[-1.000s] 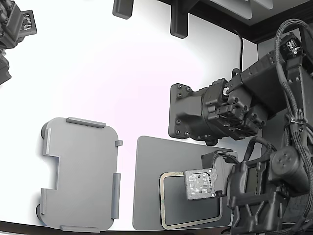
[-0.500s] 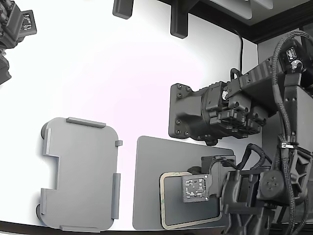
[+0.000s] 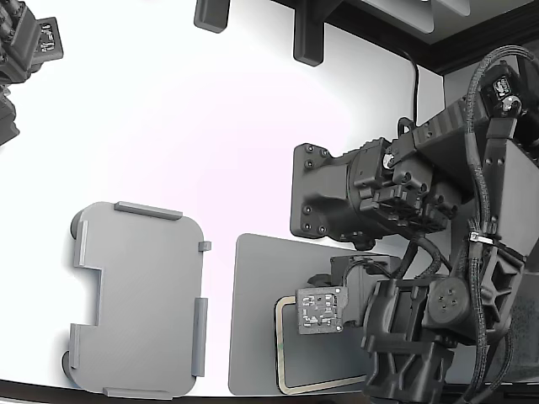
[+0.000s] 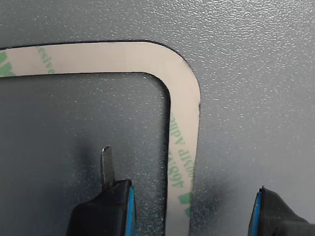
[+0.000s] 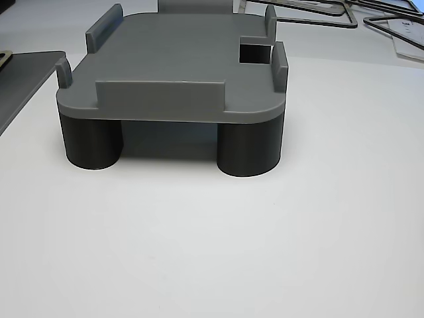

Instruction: Move top rectangular frame to the holder.

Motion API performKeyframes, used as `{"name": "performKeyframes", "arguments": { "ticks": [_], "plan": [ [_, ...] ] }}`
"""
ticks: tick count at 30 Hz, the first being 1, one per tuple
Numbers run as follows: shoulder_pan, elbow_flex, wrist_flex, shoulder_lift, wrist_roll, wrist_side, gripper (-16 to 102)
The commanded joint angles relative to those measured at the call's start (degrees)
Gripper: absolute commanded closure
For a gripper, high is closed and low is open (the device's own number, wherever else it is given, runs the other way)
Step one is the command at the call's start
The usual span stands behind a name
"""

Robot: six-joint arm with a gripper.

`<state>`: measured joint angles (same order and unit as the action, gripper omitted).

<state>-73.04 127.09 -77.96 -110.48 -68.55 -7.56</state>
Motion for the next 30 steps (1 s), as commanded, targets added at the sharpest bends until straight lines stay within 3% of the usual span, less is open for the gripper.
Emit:
{"name": "performKeyframes", "arguments": {
  "ticks": [1,5,24,30],
  "plan": [
    [1.14,-0.70,0.35,-1.85,-0.18,0.18,-7],
    [1.14,1.05,1.58,-2.81,-0.18,0.70,7],
    [1.23,5.19,4.92,-4.22,0.97,1.05,30],
    [1.32,5.80,6.24,-3.08,0.62,1.49,49]
  ]
}}
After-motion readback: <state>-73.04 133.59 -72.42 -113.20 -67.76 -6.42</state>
